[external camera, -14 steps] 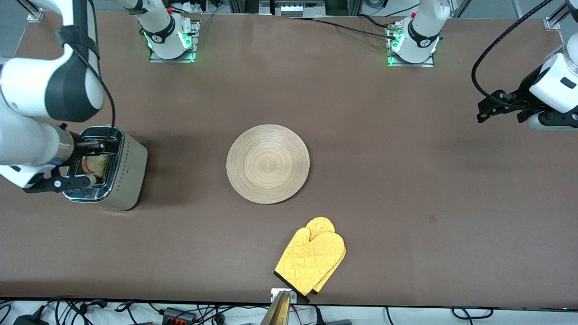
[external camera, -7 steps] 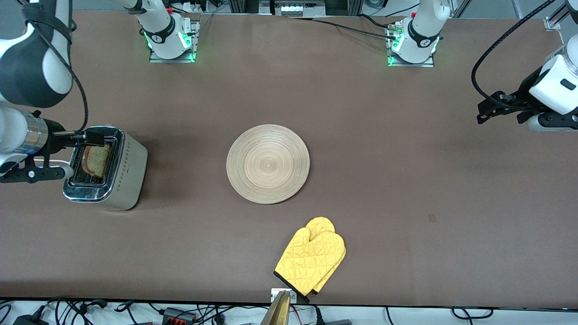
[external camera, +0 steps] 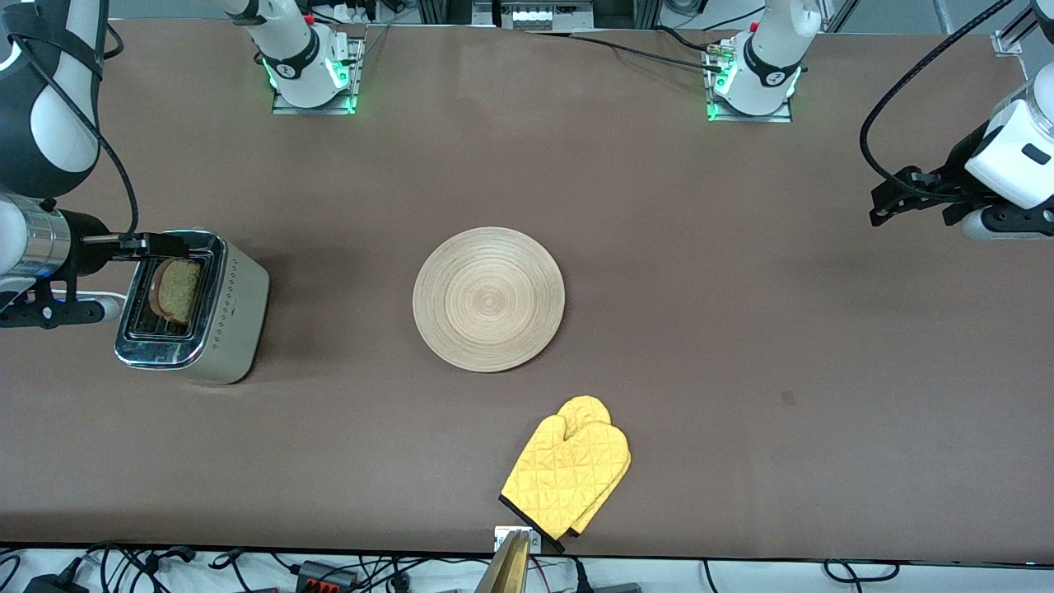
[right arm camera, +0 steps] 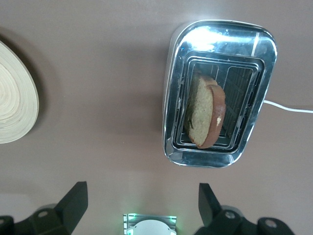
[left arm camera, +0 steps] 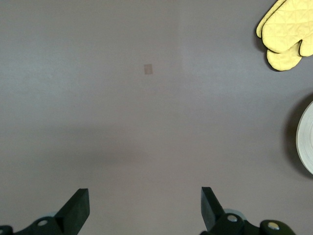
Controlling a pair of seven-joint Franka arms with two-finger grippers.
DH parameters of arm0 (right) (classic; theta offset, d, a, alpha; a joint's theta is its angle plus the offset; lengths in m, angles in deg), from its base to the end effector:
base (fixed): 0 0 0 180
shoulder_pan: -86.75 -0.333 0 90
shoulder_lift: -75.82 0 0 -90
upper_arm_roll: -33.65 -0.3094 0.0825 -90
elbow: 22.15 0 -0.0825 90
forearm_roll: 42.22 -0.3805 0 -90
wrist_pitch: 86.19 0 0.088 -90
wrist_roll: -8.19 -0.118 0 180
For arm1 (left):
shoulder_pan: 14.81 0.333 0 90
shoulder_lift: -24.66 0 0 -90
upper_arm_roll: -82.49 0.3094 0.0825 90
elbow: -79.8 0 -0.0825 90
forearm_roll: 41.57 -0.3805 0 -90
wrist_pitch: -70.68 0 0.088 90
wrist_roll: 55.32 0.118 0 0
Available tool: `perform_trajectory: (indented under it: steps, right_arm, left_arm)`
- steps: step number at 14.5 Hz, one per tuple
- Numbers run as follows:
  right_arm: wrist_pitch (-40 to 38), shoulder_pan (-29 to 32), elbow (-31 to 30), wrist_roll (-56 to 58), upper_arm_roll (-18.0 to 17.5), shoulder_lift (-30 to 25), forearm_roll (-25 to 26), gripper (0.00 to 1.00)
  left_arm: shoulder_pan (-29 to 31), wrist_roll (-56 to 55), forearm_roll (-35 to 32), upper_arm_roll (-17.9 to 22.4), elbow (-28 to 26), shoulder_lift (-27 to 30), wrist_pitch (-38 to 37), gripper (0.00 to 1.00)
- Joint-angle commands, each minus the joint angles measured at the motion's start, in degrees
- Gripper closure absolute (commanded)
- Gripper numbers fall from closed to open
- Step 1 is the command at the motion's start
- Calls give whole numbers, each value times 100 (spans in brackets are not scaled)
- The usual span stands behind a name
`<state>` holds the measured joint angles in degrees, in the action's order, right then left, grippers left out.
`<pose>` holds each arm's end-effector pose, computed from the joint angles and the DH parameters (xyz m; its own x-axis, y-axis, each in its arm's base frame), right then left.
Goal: Move plate and put bread in toaster
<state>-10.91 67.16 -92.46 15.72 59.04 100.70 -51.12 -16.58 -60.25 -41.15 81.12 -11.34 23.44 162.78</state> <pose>0.6300 0.0122 0.5044 0.9508 0.0540 -0.3050 0.0523 -0.9985 -0.0138 0.5592 -0.0314 0.5889 0.9995 0.0315 -0.0052 0.0315 -0.9995 0.0074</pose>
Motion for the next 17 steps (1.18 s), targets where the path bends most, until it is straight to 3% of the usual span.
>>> perform_trajectory:
  steps: [1,3,5,7,13,17]
  right_arm:
    - [265,52,-358,-41,-95,-412,71,0]
    - [784,305,-649,-32,-593,-685,544,0]
    - [1091,1103,-1009,-85,-1715,-1001,1150,0]
    - [1461,1606,-1483,-85,-2431,-1361,1486,0]
    - [2077,2450,-2091,-120,-3030,-1907,1382,0]
    - [3068,2671,-2346,-111,-3136,-2162,1206,0]
  left_arm:
    - [-34,97,-95,40,184,-80,-96,0]
    - [-43,97,-104,40,184,-80,-105,0]
    - [-43,88,-104,23,184,-80,-122,0]
    - [-34,97,-104,58,184,-80,-105,0]
    - [-34,106,-104,58,175,-80,-114,0]
    - [-34,106,-104,40,184,-80,-114,0]
